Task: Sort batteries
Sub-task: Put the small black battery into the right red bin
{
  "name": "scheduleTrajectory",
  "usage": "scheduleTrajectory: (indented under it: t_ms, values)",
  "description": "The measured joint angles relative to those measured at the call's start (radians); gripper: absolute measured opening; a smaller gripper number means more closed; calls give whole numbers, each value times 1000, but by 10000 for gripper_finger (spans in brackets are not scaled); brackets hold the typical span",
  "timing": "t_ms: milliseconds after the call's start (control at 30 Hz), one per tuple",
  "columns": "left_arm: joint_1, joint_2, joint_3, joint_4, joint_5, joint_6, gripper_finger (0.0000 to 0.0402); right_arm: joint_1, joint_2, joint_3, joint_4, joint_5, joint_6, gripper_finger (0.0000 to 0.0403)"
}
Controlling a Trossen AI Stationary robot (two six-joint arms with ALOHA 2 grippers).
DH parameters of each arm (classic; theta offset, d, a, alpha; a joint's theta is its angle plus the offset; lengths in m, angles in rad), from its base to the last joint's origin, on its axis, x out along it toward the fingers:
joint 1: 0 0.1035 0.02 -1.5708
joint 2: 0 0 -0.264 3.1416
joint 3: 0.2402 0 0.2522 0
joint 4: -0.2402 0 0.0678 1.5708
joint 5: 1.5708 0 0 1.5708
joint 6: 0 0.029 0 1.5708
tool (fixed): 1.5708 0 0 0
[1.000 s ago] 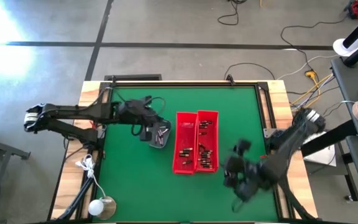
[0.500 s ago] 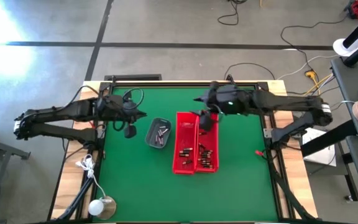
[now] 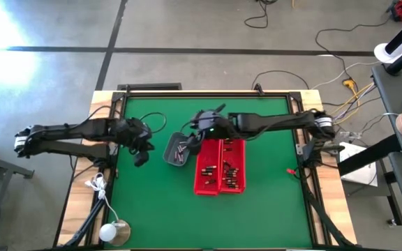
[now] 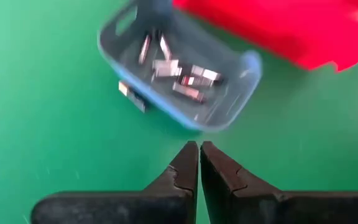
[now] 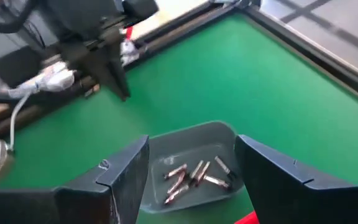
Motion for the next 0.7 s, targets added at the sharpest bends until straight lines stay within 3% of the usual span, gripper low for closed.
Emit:
scheduleTrajectory:
  t_ms: [367,700]
  values:
    - [1,54,-149,176,15,-62,0,11,219,433,-577,0,-54,234]
    - [11,320,-128,257,6,-216,0,15,246,580,-733,0,-35,247]
